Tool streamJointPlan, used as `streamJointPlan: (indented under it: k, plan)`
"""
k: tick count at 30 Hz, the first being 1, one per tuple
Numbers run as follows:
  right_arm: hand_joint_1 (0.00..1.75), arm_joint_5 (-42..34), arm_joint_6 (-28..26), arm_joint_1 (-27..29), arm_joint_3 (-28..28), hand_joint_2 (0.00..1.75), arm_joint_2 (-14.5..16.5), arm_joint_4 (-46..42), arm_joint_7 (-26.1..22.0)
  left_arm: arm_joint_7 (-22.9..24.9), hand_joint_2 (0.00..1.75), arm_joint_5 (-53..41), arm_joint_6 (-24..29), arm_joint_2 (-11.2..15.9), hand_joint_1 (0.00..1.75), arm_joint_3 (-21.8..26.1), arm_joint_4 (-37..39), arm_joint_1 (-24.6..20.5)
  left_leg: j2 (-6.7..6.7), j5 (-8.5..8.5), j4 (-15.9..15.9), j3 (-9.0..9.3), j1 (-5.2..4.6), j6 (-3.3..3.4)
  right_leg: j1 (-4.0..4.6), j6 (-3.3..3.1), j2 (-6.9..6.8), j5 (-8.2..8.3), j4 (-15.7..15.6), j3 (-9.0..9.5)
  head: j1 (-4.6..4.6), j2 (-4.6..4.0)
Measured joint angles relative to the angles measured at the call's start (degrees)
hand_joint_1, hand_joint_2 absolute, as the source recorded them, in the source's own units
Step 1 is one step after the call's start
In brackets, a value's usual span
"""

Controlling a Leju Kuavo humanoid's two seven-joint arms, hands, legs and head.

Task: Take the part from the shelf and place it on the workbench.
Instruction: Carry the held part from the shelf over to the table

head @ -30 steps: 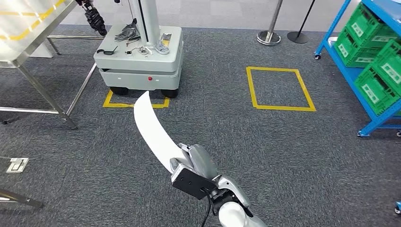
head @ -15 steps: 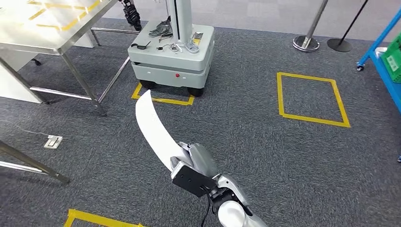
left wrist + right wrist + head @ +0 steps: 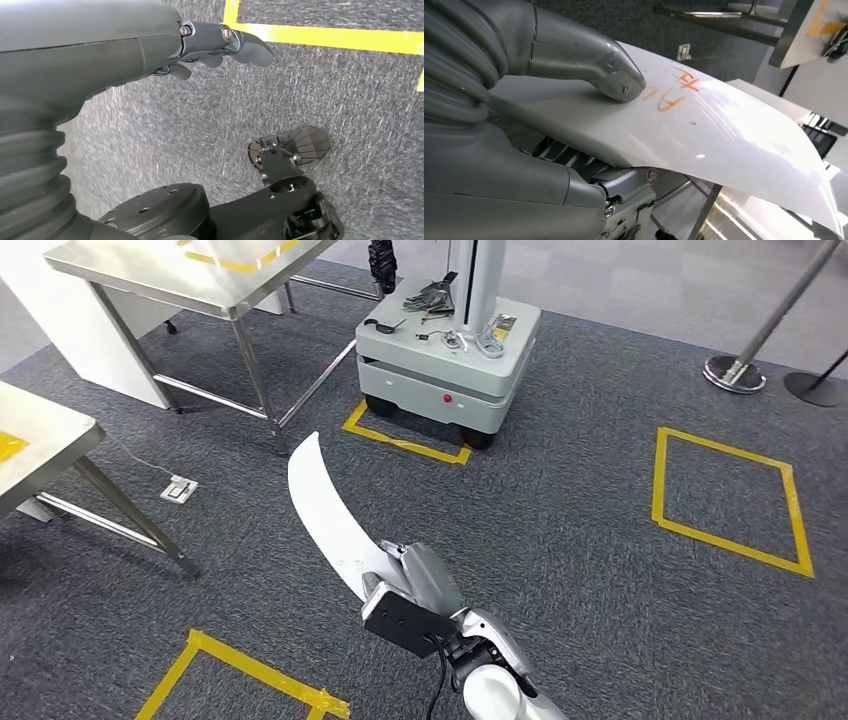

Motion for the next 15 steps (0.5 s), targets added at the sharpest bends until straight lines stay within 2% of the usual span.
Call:
streamJointPlan:
  k: [1, 2, 3, 5, 6, 7, 8, 9, 10, 12, 13, 14, 15]
  plan:
    - [1.75, 0.1, 0.0, 0.0, 0.0, 1.75, 0.0, 0.0, 0.0, 0.0, 1.75, 0.0, 0.0, 0.0, 0.00, 0.0, 0.0, 0.0, -0.84, 0.02, 0.0, -0.03, -0.07, 0.02, 0.05, -0.18, 0.13, 0.39, 0.9, -0.73, 0.00, 0.00]
    - [1.75, 0.1, 0.0, 0.0, -0.1, 1.75, -0.1, 0.0, 0.0, 0.0, 1.75, 0.1, 0.0, 0.0, 0.00, 0.0, 0.0, 0.0, -1.71, 0.04, 0.1, -0.01, -0.12, 0.00, 0.10, -0.44, 0.31, 1.90, -0.6, -0.27, 0.00, 0.00]
    - [1.75, 0.2, 0.0, 0.0, -0.1, 1.75, -0.1, 0.0, 0.0, -0.1, 1.75, 0.3, 0.0, 0.0, 0.00, 0.0, 0.0, 0.0, -2.58, 0.08, 0.1, 0.02, -0.13, -0.06, 0.14, -0.78, 0.81, 4.11, -4.1, 1.26, 0.00, 0.00]
    - [1.75, 0.2, 0.1, -0.2, -0.2, 1.75, -0.1, 0.0, -0.1, -0.3, 1.75, 0.7, 0.0, -0.1, 0.00, 0.0, 0.0, -0.1, -4.13, 0.25, 0.1, -0.06, -0.07, -0.40, 0.27, -1.38, 3.21, 7.40, -12.0, 4.77, -0.01, 0.00]
    - [1.75, 0.2, 0.1, -0.3, -0.3, 1.75, -0.1, 0.0, -0.1, -0.4, 1.75, 0.9, 0.0, -0.1, 0.00, 0.0, 0.0, -0.1, -4.74, 0.39, 0.1, -0.18, 0.02, -0.73, 0.41, -1.52, 4.09, 8.08, -14.4, 5.78, 0.04, 0.00]
    - [1.75, 0.2, 0.1, -0.3, -0.4, 1.75, -0.1, 0.0, -0.2, -0.5, 1.75, 1.1, 0.0, -0.2, 0.00, 0.0, 0.0, -0.1, -5.25, 0.52, -0.1, -0.32, 0.14, -1.12, 0.56, -1.58, 4.56, 8.08, -15.3, 6.12, 0.06, 0.00]
    - [1.75, 0.2, 0.0, -0.4, -0.6, 1.75, -0.1, 0.0, -0.2, -0.6, 1.75, 1.4, 0.0, -0.2, 0.00, 0.0, 0.0, 0.0, -5.78, 0.68, -0.3, -0.44, 0.21, -1.57, 0.77, -1.65, 4.16, 8.19, -15.4, 6.13, 0.10, 0.00]
    - [1.75, 0.2, 0.0, -0.4, -0.7, 1.75, -0.1, 0.0, -0.3, -0.6, 1.75, 1.6, 0.0, -0.2, 0.00, 0.0, 0.0, 0.1, -6.21, 0.80, -0.5, -0.57, 0.30, -1.98, 0.62, -1.90, 3.48, 8.37, -15.7, 6.31, 0.13, 0.00]
    - [1.75, 0.2, -0.2, -0.4, -0.8, 1.75, 0.0, 0.0, -0.4, -0.7, 1.75, 1.8, 0.0, -0.1, 0.00, 0.1, 0.0, 0.3, -5.65, 0.62, -0.3, -0.79, 0.18, -2.28, 0.52, -2.22, 2.82, 8.60, -16.1, 6.58, 0.10, 0.00]
    - [1.75, 0.2, -0.6, -0.3, -1.0, 1.75, 0.0, 0.1, -0.8, -0.8, 1.75, 2.2, 0.0, 0.0, 0.00, 0.2, 0.0, 0.6, -2.63, -1.39, 2.8, -2.47, -0.13, -2.68, 0.27, -3.01, 1.20, 9.03, -17.0, 7.11, -0.27, 0.00]
    - [1.75, 0.1, -0.8, -0.3, -1.1, 1.75, 0.0, 0.2, -1.0, -0.8, 1.75, 2.3, 0.0, 0.0, 0.00, 0.2, 0.0, 0.6, -0.67, -3.17, 6.0, -3.97, -0.22, -2.78, 0.39, -3.26, 0.36, 9.04, -17.1, 7.19, -0.44, 0.00]
    - [1.75, 0.1, -1.0, -0.2, -1.2, 1.75, 0.0, 0.4, -1.2, -0.8, 1.75, 2.4, 0.0, 0.0, 0.00, 0.2, 0.0, 0.6, 0.47, -4.96, 9.7, -5.69, -0.18, -2.91, 0.46, -3.46, -0.52, 8.98, -17.1, 7.20, -0.62, 0.00]
    - [1.75, 0.1, -1.1, -0.1, -1.3, 1.75, -0.1, 0.6, -1.2, -0.8, 1.75, 2.5, 0.0, 0.0, 0.00, 0.2, 0.0, 0.7, 1.05, -6.14, 12.8, -7.08, -0.11, -3.06, 0.51, -3.51, -1.40, 8.90, -17.1, 7.20, -0.62, 0.00]
